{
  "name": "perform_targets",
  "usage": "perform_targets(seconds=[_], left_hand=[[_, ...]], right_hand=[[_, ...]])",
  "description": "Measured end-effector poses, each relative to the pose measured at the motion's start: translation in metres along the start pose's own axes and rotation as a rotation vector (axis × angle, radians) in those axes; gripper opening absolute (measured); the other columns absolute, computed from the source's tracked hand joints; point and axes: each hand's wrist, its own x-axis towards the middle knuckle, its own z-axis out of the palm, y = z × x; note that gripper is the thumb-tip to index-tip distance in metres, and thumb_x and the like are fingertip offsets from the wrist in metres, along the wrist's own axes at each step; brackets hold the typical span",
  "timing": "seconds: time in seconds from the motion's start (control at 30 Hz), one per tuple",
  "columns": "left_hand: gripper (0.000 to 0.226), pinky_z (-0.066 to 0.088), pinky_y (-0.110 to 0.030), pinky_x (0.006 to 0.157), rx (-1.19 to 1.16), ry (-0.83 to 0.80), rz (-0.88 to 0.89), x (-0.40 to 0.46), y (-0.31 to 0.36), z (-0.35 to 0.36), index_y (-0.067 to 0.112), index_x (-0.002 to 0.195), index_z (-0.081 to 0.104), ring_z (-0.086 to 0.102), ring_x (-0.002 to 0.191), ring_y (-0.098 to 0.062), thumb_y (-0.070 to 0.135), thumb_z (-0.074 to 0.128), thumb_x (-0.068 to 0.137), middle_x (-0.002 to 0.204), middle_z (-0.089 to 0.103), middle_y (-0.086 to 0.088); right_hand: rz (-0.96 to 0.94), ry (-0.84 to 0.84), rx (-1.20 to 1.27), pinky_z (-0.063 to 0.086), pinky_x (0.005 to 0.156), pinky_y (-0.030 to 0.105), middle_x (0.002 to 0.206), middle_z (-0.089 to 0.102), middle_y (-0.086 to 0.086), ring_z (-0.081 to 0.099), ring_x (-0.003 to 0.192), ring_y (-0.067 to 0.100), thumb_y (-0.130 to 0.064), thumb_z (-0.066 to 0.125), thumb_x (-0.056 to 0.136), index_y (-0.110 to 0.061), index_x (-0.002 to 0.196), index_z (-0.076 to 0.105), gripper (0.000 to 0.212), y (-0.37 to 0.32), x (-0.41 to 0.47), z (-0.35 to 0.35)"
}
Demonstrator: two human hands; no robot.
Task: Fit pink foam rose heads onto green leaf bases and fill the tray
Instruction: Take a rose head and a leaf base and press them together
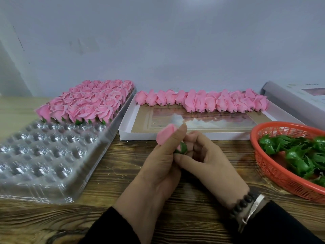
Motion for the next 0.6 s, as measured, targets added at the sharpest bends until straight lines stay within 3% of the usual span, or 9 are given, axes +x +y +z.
perform_targets(seconds=[0.07,0.13,0.2,0.3,0.37,0.5,0.6], left_hand=[[0.047,0.057,-0.034,0.079,-0.023,0.025,0.03,0.0003,-0.0014,0.0001,-0.002,0.094,0.06,0.065,0.09,-0.029,0.028,0.073,0.061,0.1,0.06,-0.025],[0.035,0.056,-0.034,0.082,0.018,0.032,0.035,0.0018,-0.0028,-0.0013,0.002,0.082,0.068,0.066,0.09,-0.027,0.027,0.075,0.059,0.095,0.063,-0.021],[0.026,0.057,-0.03,0.076,0.062,0.013,0.01,0.0023,-0.002,-0.003,0.006,0.073,0.074,0.067,0.084,-0.023,0.027,0.081,0.059,0.088,0.067,-0.017],[0.044,0.05,-0.029,0.069,0.125,-0.033,-0.052,0.0024,0.0003,-0.0047,0.001,0.093,0.069,0.064,0.086,-0.024,0.032,0.074,0.063,0.099,0.065,-0.016],[0.039,0.046,-0.024,0.055,0.152,-0.035,-0.048,0.0017,0.0014,-0.0036,0.0,0.09,0.067,0.059,0.078,-0.024,0.032,0.069,0.067,0.098,0.061,-0.019],[0.035,0.047,-0.034,0.072,0.172,-0.027,0.019,0.003,-0.0022,-0.0043,0.001,0.086,0.062,0.055,0.082,-0.031,0.029,0.071,0.067,0.089,0.054,-0.023],[0.03,0.047,-0.031,0.072,0.189,-0.069,0.009,0.0031,-0.0016,-0.0052,0.003,0.083,0.065,0.054,0.083,-0.029,0.027,0.071,0.067,0.092,0.053,-0.021]], right_hand=[[-0.014,0.06,-0.05,0.051,0.075,0.031,0.083,0.063,0.011,0.059,0.075,0.019,-0.006,0.073,0.069,-0.014,0.096,0.057,0.033,0.0008,0.0,0.0012],[-0.037,0.069,-0.091,0.051,0.073,0.034,0.076,0.062,0.003,0.057,0.071,0.019,-0.009,0.074,0.064,-0.018,0.088,0.058,0.03,-0.0001,0.0,0.0014],[-0.053,0.044,-0.086,0.05,0.066,0.028,0.068,0.059,-0.002,0.055,0.066,0.014,-0.008,0.072,0.067,-0.018,0.084,0.061,0.022,-0.001,-0.0006,0.0004],[0.007,-0.011,0.025,0.044,0.054,0.015,0.057,0.054,0.0,0.051,0.055,0.008,-0.006,0.068,0.077,-0.006,0.08,0.062,0.007,-0.002,-0.0011,-0.0028],[0.04,-0.046,0.097,0.042,0.053,0.014,0.052,0.055,-0.003,0.05,0.052,0.006,-0.008,0.065,0.078,-0.005,0.08,0.06,0.006,-0.0023,-0.0017,-0.004],[-0.014,-0.074,0.053,0.045,0.06,0.017,0.06,0.06,-0.008,0.054,0.06,0.006,-0.001,0.067,0.077,-0.007,0.091,0.059,0.017,-0.001,-0.0012,-0.0042],[-0.007,-0.092,0.088,0.042,0.053,0.01,0.053,0.056,-0.011,0.05,0.052,-0.001,0.003,0.067,0.078,0.002,0.093,0.061,0.016,-0.0002,0.0,-0.0074]])
